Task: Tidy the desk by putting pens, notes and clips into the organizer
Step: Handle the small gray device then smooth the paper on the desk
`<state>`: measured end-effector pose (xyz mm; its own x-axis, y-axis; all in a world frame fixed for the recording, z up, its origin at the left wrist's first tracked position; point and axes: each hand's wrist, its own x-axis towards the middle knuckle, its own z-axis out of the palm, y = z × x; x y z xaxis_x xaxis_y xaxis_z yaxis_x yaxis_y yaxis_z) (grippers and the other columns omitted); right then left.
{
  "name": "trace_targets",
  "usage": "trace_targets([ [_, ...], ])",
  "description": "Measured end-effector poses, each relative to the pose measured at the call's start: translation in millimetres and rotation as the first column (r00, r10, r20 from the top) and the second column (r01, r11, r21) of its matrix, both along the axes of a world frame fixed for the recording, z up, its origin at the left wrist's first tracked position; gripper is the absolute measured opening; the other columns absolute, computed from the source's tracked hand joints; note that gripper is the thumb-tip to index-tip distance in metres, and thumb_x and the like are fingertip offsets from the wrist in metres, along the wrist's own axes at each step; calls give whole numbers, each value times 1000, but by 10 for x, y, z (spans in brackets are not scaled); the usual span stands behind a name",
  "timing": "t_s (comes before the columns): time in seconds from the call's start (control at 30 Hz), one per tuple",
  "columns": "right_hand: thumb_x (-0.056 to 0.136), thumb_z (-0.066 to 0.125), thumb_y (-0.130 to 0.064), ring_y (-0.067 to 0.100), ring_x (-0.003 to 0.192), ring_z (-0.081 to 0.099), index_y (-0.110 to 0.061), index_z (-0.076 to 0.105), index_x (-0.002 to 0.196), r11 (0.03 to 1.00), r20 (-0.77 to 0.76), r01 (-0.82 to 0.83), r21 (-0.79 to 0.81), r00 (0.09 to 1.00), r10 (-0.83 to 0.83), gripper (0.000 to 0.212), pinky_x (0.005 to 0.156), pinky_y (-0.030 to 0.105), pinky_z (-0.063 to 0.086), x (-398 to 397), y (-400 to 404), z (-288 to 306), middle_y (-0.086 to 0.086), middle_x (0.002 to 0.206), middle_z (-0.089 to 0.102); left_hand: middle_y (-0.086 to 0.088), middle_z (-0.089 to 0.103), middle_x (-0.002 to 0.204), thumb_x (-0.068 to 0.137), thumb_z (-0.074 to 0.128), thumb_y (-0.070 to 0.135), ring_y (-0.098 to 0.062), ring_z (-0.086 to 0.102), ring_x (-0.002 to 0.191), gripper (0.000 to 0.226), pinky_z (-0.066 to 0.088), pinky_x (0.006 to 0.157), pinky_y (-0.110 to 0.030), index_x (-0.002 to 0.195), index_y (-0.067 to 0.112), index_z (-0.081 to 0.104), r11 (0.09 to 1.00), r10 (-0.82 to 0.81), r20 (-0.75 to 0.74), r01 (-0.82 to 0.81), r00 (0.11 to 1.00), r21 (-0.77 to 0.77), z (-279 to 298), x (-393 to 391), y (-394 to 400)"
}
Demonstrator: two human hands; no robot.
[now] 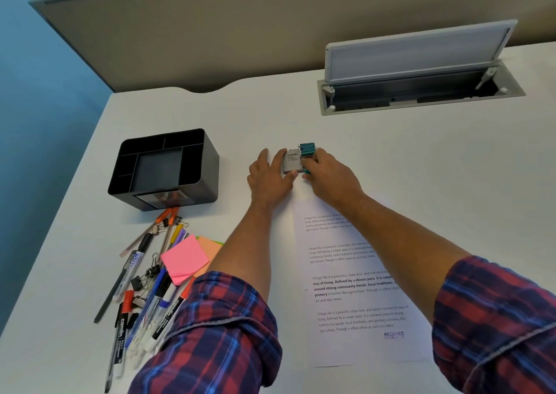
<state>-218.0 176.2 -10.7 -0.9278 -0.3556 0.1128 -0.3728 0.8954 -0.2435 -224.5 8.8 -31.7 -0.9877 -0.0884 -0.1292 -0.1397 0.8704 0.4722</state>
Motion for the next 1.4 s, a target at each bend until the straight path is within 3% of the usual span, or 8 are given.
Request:
trace_targets([
  [0.2,98,60,-25,30,103,60,-10,58,133,1000,4,1,15,1000,-1,38,74,41,60,-15,-13,-9,16,126,55,-7,15,165,97,51,56,-35,18,146,63,23,115,-50,154,39,31,1000,-8,1,8,1000,-9,-14,-1,0],
  [0.47,98,58,-20,33,95,61,-10,62,128,998,-21,-55,27,998,56,32,66,42,58,-7,32,-17,17,117,55,-6,12,165,98,49,56,-34,16,147,62,20,116,-49,155,41,29,1000,-10,13,10,1000,-17,0,-2,6],
  [0.77,97,59,-28,34,108,60,-20,46,145,998,27,-53,15,998,53,50,79,44,58,32,82,67,16,135,51,-7,13,166,99,50,53,-34,15,147,66,20,117,-50,157,41,21,1000,-24,5,24,1000,8,17,10,-8],
  [0.9,97,59,-30,32,106,61,-21,46,146,998,24,-48,36,999,47,51,80,41,57,99,149,132,15,136,51,-8,11,166,99,52,48,-35,13,149,74,20,117,-51,160,31,15,999,-21,22,20,1000,29,34,11,-27],
  [1.03,97,61,-33,30,108,60,-21,46,144,998,22,-48,50,999,47,51,83,40,56,193,193,200,12,136,52,-11,8,166,99,51,51,-36,14,149,71,21,117,-51,158,23,22,999,-26,51,24,998,30,38,49,-24],
  [1.17,94,65,-30,31,102,63,-15,55,137,997,-60,-54,50,997,57,47,78,41,57,284,203,260,13,132,58,-11,11,165,100,51,47,-34,28,145,62,30,114,-49,153,18,34,997,-69,-85,68,994,-25,108,197,-32],
  [1.3,89,69,-20,35,77,67,-8,71,109,991,-163,-112,75,979,123,23,57,40,55,414,171,287,16,109,68,-11,34,156,98,55,34,-34,53,125,44,45,99,-45,138,16,53,986,-99,-226,65,969,-151,232,471,-66],
  [1.4,91,66,-18,32,73,67,-10,74,101,986,-208,-156,66,964,167,15,56,38,56,560,91,303,12,99,72,-9,51,138,95,59,26,-33,63,104,30,51,86,-43,123,14,64,986,-106,-302,61,947,-157,326,750,-109],
])
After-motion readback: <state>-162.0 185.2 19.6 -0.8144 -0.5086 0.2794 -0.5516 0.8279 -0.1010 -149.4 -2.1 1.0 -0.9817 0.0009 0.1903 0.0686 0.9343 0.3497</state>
